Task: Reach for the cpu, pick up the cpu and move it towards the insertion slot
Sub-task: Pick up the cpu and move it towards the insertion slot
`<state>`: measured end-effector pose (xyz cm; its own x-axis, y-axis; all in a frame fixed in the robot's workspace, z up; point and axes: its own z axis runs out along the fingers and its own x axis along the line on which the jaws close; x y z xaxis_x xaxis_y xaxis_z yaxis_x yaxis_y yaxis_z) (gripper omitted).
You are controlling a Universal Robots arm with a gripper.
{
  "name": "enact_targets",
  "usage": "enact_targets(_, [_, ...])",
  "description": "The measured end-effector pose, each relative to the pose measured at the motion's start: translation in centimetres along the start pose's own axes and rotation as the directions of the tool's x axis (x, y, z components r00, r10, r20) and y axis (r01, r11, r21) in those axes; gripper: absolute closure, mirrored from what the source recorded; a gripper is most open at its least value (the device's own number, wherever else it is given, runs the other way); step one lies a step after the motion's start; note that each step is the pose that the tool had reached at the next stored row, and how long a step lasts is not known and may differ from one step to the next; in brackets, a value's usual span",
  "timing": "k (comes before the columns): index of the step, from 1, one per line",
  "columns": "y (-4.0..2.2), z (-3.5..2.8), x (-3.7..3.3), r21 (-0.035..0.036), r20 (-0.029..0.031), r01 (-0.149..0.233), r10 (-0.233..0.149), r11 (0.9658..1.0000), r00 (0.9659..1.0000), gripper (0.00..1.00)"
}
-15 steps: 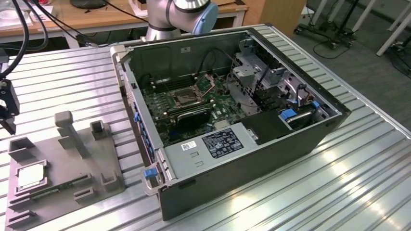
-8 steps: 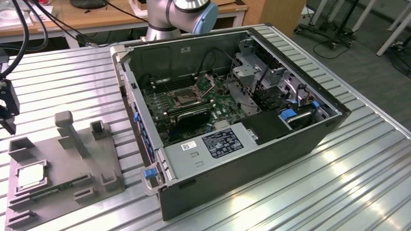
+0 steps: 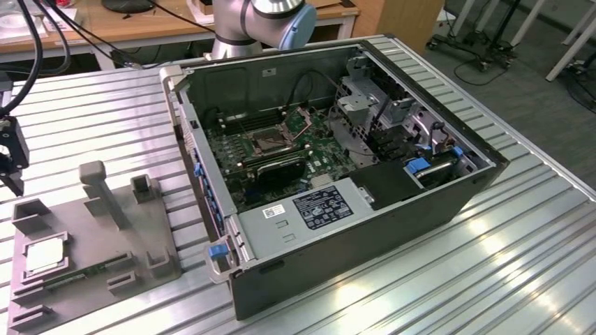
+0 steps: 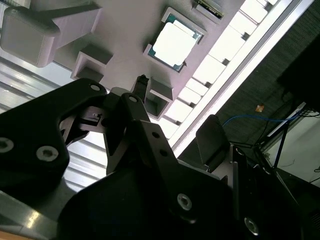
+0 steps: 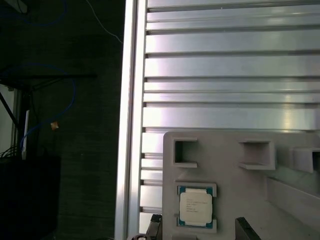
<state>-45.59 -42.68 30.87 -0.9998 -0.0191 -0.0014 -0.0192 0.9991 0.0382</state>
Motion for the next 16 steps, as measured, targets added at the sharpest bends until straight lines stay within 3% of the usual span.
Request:
enact_targets(7, [-0.03, 0.68, 0.00, 0.0000, -0.0001, 0.000, 0.000, 1.0000, 1.0000, 0.34])
enact_targets(16, [-0.15, 2.28, 0.02, 0.0000, -0.0001, 0.000, 0.000, 1.0000, 1.0000, 0.34])
